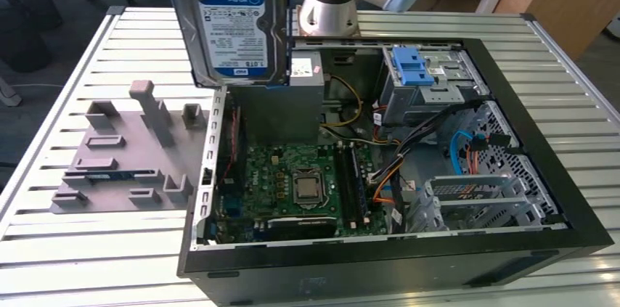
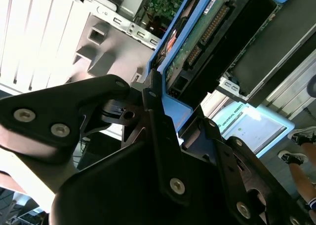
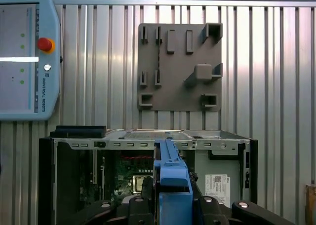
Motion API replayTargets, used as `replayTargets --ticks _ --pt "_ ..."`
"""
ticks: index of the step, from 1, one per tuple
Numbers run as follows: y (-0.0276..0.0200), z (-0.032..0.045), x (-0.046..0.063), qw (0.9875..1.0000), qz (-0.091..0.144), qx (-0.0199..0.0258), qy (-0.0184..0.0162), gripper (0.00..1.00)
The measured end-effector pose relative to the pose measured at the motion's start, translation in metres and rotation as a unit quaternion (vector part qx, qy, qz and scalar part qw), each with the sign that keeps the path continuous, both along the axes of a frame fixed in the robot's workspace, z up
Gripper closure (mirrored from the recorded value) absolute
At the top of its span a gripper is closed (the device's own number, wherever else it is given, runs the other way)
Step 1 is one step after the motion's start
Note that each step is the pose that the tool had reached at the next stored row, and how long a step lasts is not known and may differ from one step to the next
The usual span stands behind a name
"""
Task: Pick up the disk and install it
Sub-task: 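Pick up the disk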
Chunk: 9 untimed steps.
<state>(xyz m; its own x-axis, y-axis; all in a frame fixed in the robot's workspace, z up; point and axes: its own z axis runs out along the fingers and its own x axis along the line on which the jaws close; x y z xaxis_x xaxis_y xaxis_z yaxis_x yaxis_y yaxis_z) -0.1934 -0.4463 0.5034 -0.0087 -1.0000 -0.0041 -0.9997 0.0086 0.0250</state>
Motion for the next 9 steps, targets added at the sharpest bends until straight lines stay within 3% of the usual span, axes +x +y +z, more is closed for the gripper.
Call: replayTargets --ticks 9 --pt "-0.0005 -0.0009 0.02 1.0 0.0 0.0001 0.0001 0.64"
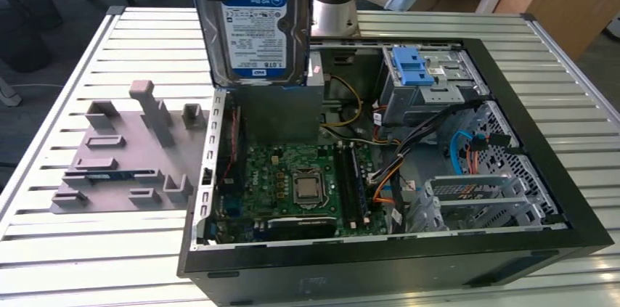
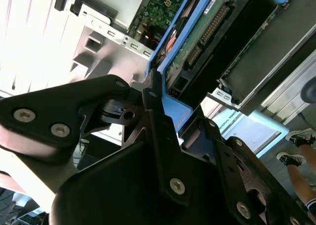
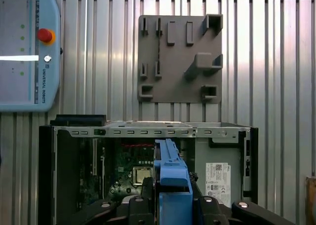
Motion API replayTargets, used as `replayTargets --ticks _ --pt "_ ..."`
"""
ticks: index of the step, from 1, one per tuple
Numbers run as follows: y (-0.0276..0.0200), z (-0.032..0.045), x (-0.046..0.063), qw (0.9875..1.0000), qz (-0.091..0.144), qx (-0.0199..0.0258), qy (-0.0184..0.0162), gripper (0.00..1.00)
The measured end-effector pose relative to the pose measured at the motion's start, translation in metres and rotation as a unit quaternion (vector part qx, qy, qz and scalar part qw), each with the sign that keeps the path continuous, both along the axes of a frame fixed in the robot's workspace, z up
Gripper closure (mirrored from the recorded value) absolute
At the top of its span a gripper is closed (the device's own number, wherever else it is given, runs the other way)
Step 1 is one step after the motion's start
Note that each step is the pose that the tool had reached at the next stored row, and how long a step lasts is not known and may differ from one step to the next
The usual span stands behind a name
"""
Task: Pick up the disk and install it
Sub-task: 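Pick up the disk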
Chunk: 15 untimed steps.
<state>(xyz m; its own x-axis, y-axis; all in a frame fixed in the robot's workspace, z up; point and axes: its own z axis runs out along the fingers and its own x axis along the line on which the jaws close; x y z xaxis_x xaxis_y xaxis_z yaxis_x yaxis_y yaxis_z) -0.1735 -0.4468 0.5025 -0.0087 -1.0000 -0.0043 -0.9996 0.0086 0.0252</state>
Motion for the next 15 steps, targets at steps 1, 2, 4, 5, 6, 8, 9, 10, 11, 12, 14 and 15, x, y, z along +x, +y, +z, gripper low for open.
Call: replayTargets --ticks 1,2,4,5,6,8,9,10,11,12,14,15 --pt "-0.0004 -0.0001 0.001 1.0 0.0 0.001 0.0 0.64" --pt "-0.0008 -0.0002 0.003 1.0 0.0 0.0046 -0.0001 0.64" --pt "-0.0016 -0.0004 0.007 1.0 0.0 0.007 -0.0001 0.64" --pt "-0.0021 -0.0005 0.008 1.0 0.0 0.0077 -0.0001 0.64" --pt "-0.0027 -0.0005 0.01 1.0 0.0 0.0085 0.0 0.64" --pt "-0.0039 -0.0006 0.014 0.9999 0.0 0.0105 0.0 0.64" --pt "-0.0044 -0.0007 0.016 0.9999 0.0 0.0116 -0.0001 0.64" --pt "-0.0049 -0.0009 0.018 0.9999 0.0 0.0126 -0.0001 0.64" --pt "-0.0054 -0.0009 0.019 0.9999 0.0 0.0133 -0.0001 0.64" --pt "-0.0059 -0.001 0.021 0.9999 0.0 0.0135 -0.0001 0.64" --pt "-0.0065 -0.0012 0.024 0.9999 0.0 0.0135 -0.0001 0.64" --pt "-0.0066 -0.0013 0.025 0.9999 0.0 0.0135 0.0 0.64"
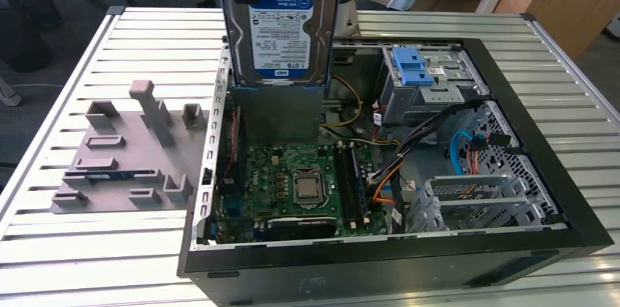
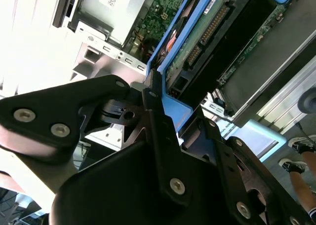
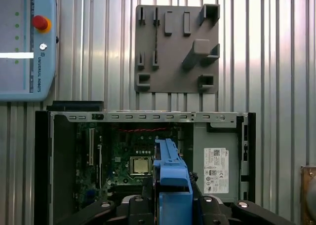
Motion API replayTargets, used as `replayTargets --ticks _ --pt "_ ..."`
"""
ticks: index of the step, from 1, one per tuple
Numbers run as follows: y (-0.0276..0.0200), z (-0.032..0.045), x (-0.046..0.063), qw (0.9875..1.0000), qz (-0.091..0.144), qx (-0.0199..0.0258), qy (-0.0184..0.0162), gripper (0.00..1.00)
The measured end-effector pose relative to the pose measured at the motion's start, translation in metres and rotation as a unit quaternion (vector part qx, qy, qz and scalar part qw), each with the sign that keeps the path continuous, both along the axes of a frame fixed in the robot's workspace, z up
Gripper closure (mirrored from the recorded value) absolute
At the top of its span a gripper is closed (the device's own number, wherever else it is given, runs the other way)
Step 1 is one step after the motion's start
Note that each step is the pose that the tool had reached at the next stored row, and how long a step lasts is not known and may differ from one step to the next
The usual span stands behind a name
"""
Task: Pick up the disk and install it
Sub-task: 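Pick up the disk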
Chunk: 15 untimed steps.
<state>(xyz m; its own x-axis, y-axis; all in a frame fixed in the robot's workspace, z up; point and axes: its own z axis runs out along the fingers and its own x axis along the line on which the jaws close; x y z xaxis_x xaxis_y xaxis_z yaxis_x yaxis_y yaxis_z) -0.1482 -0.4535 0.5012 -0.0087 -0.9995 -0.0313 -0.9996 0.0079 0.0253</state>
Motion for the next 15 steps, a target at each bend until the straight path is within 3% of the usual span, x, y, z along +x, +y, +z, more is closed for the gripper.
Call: replayTargets --ticks 15 --pt "-0.0005 -0.0007 0.022 1.0 0.0 0.0 0.0 0.64"
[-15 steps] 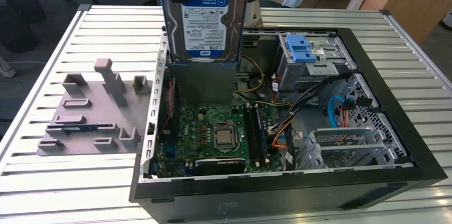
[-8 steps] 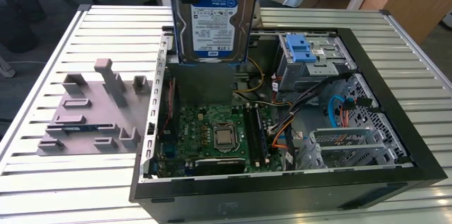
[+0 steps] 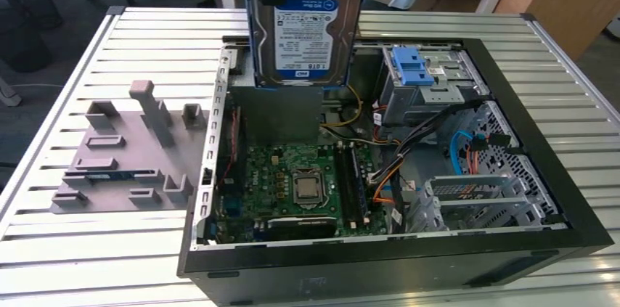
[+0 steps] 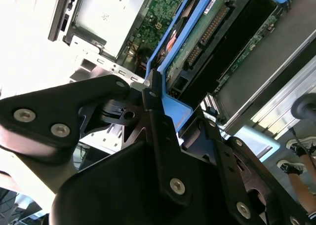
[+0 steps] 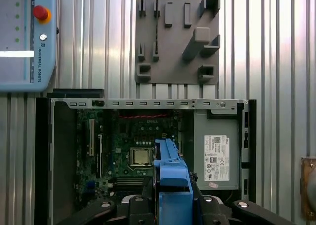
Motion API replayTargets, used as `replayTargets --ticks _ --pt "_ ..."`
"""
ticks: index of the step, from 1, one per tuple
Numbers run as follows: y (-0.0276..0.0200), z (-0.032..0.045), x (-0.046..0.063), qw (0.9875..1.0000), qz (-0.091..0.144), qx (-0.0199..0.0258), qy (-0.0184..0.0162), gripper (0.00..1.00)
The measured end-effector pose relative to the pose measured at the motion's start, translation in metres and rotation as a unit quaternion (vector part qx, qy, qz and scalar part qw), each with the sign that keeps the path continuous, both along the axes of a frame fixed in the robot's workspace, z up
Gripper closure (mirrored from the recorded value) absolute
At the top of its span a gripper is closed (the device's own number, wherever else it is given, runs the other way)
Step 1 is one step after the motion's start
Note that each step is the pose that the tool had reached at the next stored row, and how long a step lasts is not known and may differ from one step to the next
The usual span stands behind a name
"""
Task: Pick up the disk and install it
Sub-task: 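Pick up the disk, then insert the disk into the insertion slot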
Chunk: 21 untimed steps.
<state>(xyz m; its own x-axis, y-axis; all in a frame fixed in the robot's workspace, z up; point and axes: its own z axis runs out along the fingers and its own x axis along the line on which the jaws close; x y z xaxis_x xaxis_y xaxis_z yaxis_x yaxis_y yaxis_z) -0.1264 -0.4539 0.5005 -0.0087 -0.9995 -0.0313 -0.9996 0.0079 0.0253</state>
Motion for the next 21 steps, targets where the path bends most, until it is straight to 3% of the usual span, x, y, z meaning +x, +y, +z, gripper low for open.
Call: replayTargets --ticks 21 --pt "0.0 -0.0011 0.029 1.0 0.0 0.0 0.0 0.64"
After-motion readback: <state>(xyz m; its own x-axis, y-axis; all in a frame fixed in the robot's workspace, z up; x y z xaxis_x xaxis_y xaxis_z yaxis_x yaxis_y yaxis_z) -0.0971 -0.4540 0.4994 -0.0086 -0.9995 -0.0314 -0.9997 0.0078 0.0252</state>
